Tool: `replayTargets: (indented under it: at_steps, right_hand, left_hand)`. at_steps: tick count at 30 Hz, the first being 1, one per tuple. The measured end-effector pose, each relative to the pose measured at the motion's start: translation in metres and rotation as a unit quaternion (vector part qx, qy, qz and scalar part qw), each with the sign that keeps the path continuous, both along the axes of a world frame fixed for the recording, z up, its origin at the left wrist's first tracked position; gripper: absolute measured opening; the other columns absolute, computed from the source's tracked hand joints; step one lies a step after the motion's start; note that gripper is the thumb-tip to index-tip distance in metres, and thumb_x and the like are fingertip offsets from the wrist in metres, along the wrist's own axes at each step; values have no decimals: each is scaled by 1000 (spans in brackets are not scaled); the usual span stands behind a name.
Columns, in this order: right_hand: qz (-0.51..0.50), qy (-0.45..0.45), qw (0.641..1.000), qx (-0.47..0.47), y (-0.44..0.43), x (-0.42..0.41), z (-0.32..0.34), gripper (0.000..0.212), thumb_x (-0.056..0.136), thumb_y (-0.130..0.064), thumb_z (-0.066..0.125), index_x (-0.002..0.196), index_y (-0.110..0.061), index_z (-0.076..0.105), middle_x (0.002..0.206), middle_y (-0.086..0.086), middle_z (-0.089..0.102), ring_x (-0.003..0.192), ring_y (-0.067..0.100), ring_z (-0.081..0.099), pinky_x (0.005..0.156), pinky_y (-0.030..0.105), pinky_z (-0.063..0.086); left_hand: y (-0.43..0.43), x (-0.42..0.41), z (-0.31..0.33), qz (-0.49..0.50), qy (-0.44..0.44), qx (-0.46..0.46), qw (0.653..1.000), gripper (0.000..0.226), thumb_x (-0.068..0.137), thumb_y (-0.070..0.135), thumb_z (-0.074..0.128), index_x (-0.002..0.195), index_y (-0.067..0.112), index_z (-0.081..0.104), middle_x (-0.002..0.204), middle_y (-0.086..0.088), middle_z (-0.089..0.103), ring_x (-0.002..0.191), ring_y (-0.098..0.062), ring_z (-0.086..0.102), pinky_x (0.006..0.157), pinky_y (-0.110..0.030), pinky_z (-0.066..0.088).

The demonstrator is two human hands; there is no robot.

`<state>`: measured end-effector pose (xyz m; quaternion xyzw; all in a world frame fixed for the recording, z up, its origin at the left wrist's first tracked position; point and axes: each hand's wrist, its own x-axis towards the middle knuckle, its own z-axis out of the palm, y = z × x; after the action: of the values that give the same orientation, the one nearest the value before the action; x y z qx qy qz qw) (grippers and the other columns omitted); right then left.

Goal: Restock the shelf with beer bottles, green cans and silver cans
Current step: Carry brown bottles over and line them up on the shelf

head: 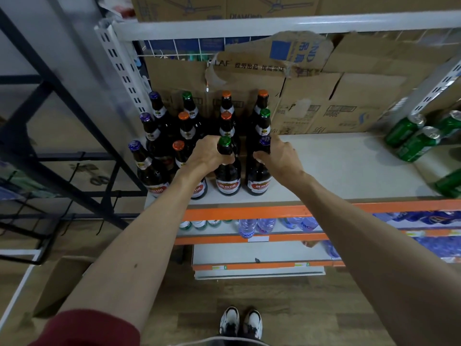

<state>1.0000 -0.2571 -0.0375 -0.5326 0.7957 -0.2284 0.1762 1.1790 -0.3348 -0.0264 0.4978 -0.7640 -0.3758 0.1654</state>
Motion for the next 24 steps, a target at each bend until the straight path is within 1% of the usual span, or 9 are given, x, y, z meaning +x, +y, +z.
replayTargets:
  at_steps: [3,7,11,16,18,21,24]
  right_hand:
    - [-9,-2,1000,-7,2,3,-3,48,93,-35,61,125,-4,44,109,24,63,101,43,58,73,40,41]
    - [-17,8,1000,-11,4,5,-5,49,92,-37,62,124,-5,44,108,23,63,99,43,59,69,40,40]
    - [-29,13,999,-15,6,5,-5,47,91,-39,64,120,-7,45,106,21,64,97,42,60,68,39,40]
    - [-38,11,999,-14,5,6,-4,49,90,-39,66,119,-6,46,106,21,64,98,42,59,68,39,39]
    - [-39,4,999,-15,4,6,-4,48,90,-39,67,118,-6,46,106,21,64,98,42,59,68,38,38]
    - [-40,-6,999,-24,6,8,-5,47,90,-38,65,120,-7,45,105,21,65,96,42,60,69,39,40]
    - [-39,-9,999,-29,8,10,-5,46,91,-36,64,120,-6,45,104,20,65,95,42,60,68,39,39]
  left_hand:
    - [0,1,-1,-2,4,8,1000,14,74,13,77,86,10,72,87,-4,74,85,-14,69,70,-20,48]
    - [1,2,-1,-7,7,16,1000,15,75,13,78,88,10,72,87,-3,74,86,-14,69,77,-23,50]
    - [1,2,1,-13,1,17,1000,14,76,11,78,88,8,71,88,-5,74,85,-15,69,69,-20,45]
    - [-2,1,2,-21,-13,12,1000,13,76,12,78,87,9,71,88,-6,73,86,-16,68,70,-21,45]
    - [-4,2,0,-25,-11,11,1000,13,76,13,79,86,10,71,87,-5,73,85,-16,68,71,-22,46]
    - [-3,3,-1,-26,-12,7,1000,15,76,15,79,86,9,70,85,-4,73,83,-14,68,72,-24,47]
    - [-4,4,-2,-29,-13,8,999,14,75,16,80,84,10,70,84,-4,73,83,-16,69,80,-31,52]
